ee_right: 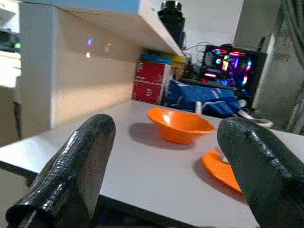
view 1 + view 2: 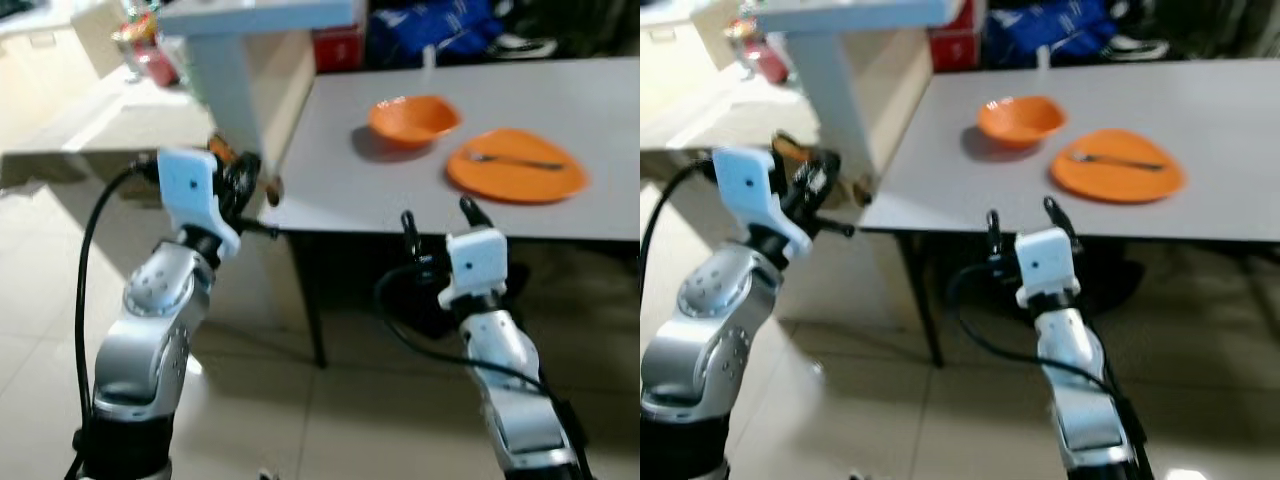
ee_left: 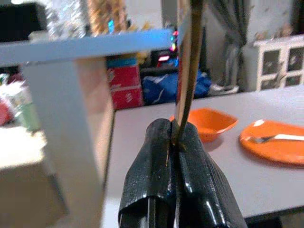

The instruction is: Setting the table

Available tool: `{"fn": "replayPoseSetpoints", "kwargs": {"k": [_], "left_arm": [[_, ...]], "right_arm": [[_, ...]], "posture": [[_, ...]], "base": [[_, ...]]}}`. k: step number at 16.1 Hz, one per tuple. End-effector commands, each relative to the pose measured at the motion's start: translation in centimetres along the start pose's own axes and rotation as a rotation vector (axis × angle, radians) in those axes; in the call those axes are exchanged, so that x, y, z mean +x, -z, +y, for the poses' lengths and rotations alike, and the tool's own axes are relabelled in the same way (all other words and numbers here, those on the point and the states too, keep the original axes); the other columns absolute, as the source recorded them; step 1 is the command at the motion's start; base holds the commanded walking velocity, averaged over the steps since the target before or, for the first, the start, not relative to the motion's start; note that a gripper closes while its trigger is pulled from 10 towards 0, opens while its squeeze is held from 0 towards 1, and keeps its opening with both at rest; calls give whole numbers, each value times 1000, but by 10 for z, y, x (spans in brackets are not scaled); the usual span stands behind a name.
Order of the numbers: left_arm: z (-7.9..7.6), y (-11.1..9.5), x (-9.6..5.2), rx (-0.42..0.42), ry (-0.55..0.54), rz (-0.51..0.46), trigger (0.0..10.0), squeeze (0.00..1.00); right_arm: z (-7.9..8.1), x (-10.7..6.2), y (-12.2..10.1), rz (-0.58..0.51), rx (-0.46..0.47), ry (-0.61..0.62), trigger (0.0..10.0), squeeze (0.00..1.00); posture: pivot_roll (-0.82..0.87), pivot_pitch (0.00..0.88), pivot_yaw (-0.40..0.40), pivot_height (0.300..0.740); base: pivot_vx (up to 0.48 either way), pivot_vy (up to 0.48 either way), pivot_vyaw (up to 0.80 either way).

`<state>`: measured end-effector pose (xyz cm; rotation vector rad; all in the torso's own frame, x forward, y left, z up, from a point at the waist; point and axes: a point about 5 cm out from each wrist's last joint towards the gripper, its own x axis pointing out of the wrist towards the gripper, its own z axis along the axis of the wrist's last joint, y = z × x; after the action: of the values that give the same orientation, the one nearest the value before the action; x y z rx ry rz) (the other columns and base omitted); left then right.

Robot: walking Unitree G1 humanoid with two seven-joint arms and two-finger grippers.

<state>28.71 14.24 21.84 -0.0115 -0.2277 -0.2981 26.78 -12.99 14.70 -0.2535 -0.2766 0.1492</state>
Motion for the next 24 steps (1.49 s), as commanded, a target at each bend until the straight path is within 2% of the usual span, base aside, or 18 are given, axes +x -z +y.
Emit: {"fn": "replayPoseSetpoints", "kwargs": {"k": [1, 7, 11, 14, 16, 20, 24], "left_arm": [[8, 0, -1, 23, -25, 6, 0, 0], [10, 1, 0, 31, -24, 14, 0, 0], [9, 2, 0, 30, -19, 14, 0, 0], [8, 1, 1, 35, -11, 10, 0, 0], [8, 1, 1, 41, -4, 12, 0, 0], [8, 0, 2, 24, 3, 6, 0, 0], [9, -2, 3, 10, -3, -3, 0, 0]], "right_arm": [[8, 3, -5, -26, 10, -20, 10000, 0], [8, 1, -5, -20, 5, -17, 10000, 0], [7, 1, -3, -11, 6, -15, 10000, 0], [8, 1, -4, -25, -7, -18, 10000, 0], [9, 1, -1, 0, 22, -15, 10000, 0], [11, 0, -4, -23, 13, -23, 10000, 0], [10, 0, -6, -34, -4, -27, 10000, 0]], "posture": [[-172, 0, 152, 740], [-173, 0, 153, 740], [-174, 0, 154, 740], [-174, 0, 156, 740], [-174, 0, 156, 740], [-175, 0, 157, 740], [-175, 0, 157, 740]], "base": [[0, -416, 0], [316, -357, 0], [344, -331, -703], [342, -333, 0], [336, -339, -619], [325, -349, -442], [80, 0, 0]]}}
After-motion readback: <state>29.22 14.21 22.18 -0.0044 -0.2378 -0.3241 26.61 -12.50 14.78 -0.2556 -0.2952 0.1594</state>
